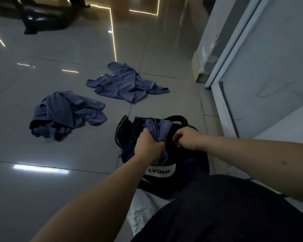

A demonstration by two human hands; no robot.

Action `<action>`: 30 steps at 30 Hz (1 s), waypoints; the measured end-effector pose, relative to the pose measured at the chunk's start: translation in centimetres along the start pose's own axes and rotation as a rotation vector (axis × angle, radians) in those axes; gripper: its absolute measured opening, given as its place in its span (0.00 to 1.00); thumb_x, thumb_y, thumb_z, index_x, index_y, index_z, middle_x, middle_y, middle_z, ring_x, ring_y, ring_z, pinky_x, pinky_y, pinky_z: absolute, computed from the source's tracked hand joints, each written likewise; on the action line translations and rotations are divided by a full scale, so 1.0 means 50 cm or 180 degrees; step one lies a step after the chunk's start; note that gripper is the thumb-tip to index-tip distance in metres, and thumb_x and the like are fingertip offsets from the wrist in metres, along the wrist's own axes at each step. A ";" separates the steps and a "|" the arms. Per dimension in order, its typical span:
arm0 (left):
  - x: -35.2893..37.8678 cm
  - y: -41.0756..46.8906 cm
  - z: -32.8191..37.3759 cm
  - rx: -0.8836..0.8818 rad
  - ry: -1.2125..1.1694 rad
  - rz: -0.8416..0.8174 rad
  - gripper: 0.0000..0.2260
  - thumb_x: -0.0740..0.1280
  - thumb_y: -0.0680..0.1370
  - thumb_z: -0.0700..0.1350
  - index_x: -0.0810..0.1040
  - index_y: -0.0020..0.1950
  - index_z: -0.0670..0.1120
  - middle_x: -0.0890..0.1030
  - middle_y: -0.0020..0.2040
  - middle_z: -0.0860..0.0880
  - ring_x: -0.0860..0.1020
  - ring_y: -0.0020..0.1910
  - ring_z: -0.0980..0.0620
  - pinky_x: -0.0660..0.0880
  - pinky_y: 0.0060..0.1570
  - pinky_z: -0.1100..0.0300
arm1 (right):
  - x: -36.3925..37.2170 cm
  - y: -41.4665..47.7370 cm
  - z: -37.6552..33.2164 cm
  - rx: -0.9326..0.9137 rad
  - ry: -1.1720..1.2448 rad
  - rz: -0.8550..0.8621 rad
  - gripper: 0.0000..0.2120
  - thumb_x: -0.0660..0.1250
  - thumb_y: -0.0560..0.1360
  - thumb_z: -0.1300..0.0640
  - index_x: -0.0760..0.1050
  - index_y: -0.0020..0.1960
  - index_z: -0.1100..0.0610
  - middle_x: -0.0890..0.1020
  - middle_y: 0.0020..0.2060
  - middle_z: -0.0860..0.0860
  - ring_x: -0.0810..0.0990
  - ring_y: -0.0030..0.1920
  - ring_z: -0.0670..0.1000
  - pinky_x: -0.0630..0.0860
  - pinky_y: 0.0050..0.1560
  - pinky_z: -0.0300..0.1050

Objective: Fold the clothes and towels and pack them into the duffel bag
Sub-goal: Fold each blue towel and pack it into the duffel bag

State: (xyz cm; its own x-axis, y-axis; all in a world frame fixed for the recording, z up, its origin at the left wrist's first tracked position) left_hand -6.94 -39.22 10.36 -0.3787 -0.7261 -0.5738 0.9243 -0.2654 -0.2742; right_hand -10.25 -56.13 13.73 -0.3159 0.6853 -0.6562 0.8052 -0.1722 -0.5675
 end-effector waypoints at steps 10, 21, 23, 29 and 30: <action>0.089 0.031 -0.010 -0.0195 0.0013 -0.0353 0.13 0.73 0.72 0.43 0.70 0.49 0.45 0.76 0.44 0.49 0.75 0.39 0.52 0.71 0.33 0.59 | 0.072 -0.071 0.107 -0.0514 -0.1871 -0.0987 0.16 0.64 0.76 0.54 0.76 0.63 0.51 0.79 0.55 0.50 0.79 0.51 0.52 0.79 0.55 0.50; 0.212 0.042 0.006 -0.0237 0.0009 -0.0427 0.17 0.73 0.69 0.43 0.72 0.54 0.43 0.78 0.54 0.44 0.79 0.49 0.44 0.78 0.44 0.52 | 0.065 -0.080 0.145 -0.1302 -0.1820 -0.0979 0.12 0.60 0.79 0.56 0.81 0.56 0.51 0.70 0.43 0.37 0.67 0.49 0.44 0.64 0.50 0.36; 0.228 0.039 0.009 -0.0231 -0.0089 -0.0468 0.18 0.73 0.69 0.43 0.71 0.55 0.44 0.75 0.56 0.45 0.78 0.51 0.44 0.79 0.50 0.49 | 0.062 -0.080 0.149 -0.1385 -0.1780 -0.1025 0.09 0.60 0.79 0.55 0.78 0.49 0.47 0.69 0.41 0.37 0.67 0.48 0.44 0.64 0.49 0.38; 0.275 0.025 -0.010 0.0059 0.0683 -0.0879 0.26 0.72 0.74 0.45 0.65 0.67 0.43 0.69 0.66 0.43 0.74 0.60 0.43 0.73 0.60 0.52 | 0.051 -0.073 0.166 -0.1023 -0.1673 -0.0980 0.14 0.61 0.81 0.54 0.79 0.64 0.51 0.79 0.56 0.44 0.75 0.55 0.44 0.71 0.57 0.39; 0.277 0.024 -0.011 0.0169 0.0755 -0.0854 0.25 0.71 0.75 0.44 0.65 0.67 0.42 0.68 0.67 0.43 0.73 0.61 0.42 0.73 0.60 0.51 | 0.050 -0.071 0.167 -0.0961 -0.1657 -0.0941 0.14 0.61 0.81 0.54 0.79 0.64 0.52 0.80 0.58 0.46 0.77 0.56 0.46 0.73 0.58 0.40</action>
State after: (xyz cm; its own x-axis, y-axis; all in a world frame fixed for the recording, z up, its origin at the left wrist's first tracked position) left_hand -11.13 -49.27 1.67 -0.6026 -0.4605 -0.6518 0.7894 -0.4636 -0.4024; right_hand -18.10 -59.70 9.97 -0.6848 0.2293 -0.6917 0.7286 0.2277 -0.6459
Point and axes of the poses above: each hand's wrist, its own y-axis towards the middle knuckle, its own x-axis out of the palm, z = x × y, the point moved 4 cm from there along y, towards the middle knuckle
